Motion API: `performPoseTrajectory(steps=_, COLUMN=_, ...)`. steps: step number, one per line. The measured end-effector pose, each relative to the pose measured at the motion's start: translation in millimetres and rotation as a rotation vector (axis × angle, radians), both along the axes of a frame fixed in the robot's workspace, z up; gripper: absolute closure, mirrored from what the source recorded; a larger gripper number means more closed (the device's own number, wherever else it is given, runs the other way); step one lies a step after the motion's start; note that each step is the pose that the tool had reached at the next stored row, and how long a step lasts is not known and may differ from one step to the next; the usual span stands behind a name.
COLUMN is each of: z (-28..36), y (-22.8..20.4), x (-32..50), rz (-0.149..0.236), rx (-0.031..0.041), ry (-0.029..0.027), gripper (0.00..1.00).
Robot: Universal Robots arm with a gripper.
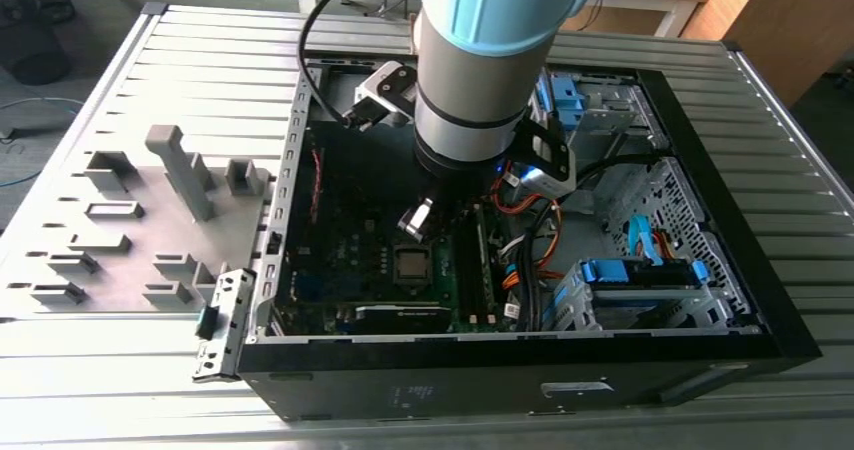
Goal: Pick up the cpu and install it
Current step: 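Close the cpu cover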
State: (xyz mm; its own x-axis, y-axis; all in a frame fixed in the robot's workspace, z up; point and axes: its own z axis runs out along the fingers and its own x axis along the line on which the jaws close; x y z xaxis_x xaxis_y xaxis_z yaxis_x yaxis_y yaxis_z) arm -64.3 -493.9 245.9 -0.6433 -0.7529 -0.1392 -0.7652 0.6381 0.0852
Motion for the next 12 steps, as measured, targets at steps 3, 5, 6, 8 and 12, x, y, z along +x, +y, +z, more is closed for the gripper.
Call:
performPoseTrajectory(steps=3, z=0.0, y=0.0, x=0.0, rz=0.0, rx=0.0, ry=0.0, gripper=0.89)
performPoseTrajectory(steps=5, z=0.0, y=0.0, x=0.0, rz=0.0, rx=0.0, ry=-0.0001, gripper=0.89)
performPoseTrajectory(steps=6, z=-0.1, y=0.0, x=0.0, rz=0.0, rx=0.0001, ry=0.0, gripper=0.89)
performPoseTrajectory(steps=8, z=-0.1, y=0.0, x=-0.4, rz=0.0, rx=0.0, ry=-0.0001, gripper=0.89)
performPoseTrajectory(steps=12, z=-0.4, y=0.0, x=-7.2, rz=0.0, rx=-0.0066, ry=0.0, gripper=0.89)
